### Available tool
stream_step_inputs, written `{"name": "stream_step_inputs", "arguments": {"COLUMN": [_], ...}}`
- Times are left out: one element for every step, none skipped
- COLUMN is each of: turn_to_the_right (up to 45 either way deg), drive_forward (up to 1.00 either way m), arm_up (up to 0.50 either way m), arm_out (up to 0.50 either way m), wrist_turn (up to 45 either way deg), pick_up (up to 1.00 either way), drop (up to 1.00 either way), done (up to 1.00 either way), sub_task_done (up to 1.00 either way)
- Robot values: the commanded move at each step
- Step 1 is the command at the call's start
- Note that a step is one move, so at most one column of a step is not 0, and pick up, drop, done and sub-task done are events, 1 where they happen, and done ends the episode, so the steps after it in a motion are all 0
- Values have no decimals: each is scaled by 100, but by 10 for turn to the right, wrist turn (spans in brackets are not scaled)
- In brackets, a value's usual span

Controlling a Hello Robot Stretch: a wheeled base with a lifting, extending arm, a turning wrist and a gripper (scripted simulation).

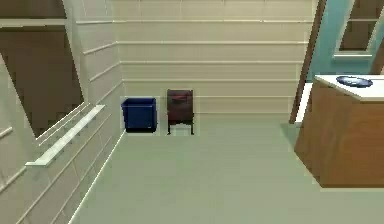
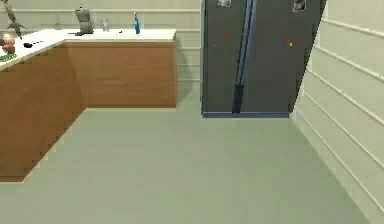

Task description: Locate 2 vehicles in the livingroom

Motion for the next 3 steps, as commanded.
{"name": "stream_step_inputs", "arguments": {"turn_to_the_right": [450,450,450], "drive_forward": [0,0,0], "arm_up": [0,0,0], "arm_out": [0,0,0], "wrist_turn": [0,0,0], "pick_up": [0,0,0], "drop": [0,0,0], "done": [0,0,0], "sub_task_done": [0,0,0]}}
